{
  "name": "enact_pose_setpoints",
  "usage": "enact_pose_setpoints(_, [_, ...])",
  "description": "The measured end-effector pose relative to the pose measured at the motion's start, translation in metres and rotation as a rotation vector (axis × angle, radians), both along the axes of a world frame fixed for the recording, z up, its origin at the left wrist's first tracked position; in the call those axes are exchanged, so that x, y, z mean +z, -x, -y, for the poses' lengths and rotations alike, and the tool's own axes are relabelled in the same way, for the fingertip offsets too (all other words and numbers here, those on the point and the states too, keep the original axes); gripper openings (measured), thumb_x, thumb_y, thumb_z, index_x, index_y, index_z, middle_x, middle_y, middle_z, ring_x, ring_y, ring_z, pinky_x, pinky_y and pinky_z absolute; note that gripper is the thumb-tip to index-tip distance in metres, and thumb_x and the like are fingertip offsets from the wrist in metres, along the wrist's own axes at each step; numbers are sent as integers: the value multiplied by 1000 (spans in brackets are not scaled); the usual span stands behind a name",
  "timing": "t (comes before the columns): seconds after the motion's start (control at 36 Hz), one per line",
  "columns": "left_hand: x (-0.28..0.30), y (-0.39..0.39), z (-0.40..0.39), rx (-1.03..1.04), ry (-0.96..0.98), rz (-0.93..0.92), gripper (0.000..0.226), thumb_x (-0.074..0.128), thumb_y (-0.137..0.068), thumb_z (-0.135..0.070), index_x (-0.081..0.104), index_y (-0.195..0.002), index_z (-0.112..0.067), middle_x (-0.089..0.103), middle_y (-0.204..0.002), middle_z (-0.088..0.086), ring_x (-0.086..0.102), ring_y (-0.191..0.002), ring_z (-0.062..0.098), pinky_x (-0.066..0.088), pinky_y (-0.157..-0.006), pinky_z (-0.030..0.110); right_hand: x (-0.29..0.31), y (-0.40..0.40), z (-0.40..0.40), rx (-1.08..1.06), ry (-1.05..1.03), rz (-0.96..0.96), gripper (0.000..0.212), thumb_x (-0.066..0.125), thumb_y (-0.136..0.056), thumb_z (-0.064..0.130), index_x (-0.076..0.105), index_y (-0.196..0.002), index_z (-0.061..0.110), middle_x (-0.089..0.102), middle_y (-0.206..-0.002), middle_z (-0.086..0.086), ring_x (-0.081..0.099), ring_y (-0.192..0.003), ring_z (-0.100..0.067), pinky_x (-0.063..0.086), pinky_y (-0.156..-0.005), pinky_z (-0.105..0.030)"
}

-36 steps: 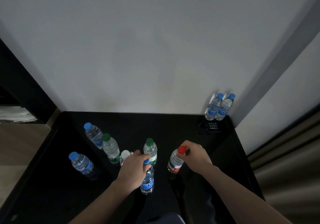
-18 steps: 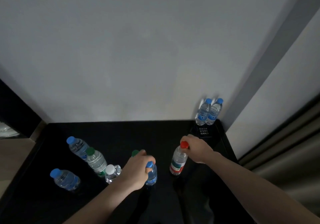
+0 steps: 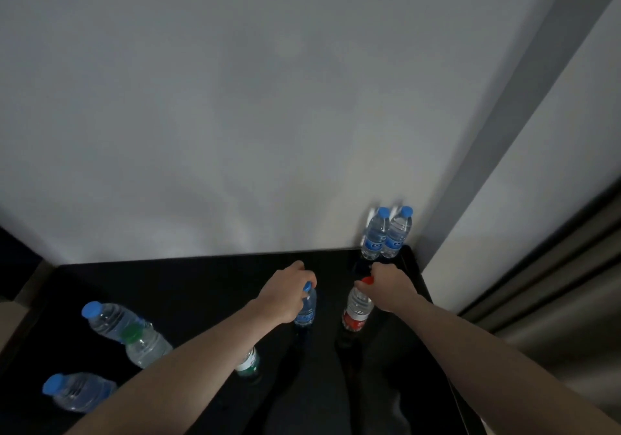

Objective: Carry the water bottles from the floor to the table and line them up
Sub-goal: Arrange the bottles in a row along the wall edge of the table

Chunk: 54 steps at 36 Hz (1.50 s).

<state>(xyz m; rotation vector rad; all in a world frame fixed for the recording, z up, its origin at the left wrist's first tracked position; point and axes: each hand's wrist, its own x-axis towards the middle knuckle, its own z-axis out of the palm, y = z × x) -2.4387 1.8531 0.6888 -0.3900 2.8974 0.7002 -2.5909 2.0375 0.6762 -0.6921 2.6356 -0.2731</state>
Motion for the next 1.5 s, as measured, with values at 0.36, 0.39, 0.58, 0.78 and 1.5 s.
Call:
enact_pose_setpoints(0.36, [-21, 45, 12, -13, 18, 35, 42, 75, -84, -6, 62, -120, -21, 49, -123, -3, 59, -107, 18, 57, -91, 33, -9, 38, -9, 248, -19, 130, 43, 67, -87, 47, 52, -125, 34, 58, -114, 4, 58, -102, -17, 50, -87, -32])
enact_pose_setpoints(0.39, [-22, 47, 13, -7, 14, 30, 42, 75, -84, -7, 61, -120, -21, 49, -124, -3, 59, -108, 18, 57, -92, 33, -8, 41, -10, 304, -42, 130, 38, 67, -88, 45, 55, -123, 35, 60, -113, 6, 59, -102, -15, 50, -90, -33])
enact_pose_setpoints(0.58, [-27, 63, 17, 32, -22, 0, 44, 73, -85, -8, 61, -126, -22, 52, -124, -3, 58, -113, 18, 55, -95, 35, -9, 61, -8, 385, -85, 6, 20, 62, -90, 49, 55, -102, 36, 56, -88, 13, 54, -79, -5, 40, -68, -24])
enact_pose_setpoints(0.78, [-26, 87, 37, 74, -64, -13, 38, 67, -89, -5, 63, -123, -20, 54, -120, -2, 57, -110, 19, 54, -96, 36, -1, 89, 18, 308, -67, -95, 31, 57, -93, 54, 59, -92, 23, 61, -85, 4, 58, -75, -11, 44, -66, -26])
enact_pose_setpoints(1.5, [-27, 178, 82, 47, 19, -46, 35, 67, -86, -3, 66, -118, -18, 57, -115, 2, 61, -101, 24, 57, -87, 36, 17, 166, 98, 319, -188, -245, 36, 54, -97, 49, 60, -106, 14, 62, -102, -5, 59, -91, -20, 49, -81, -32])
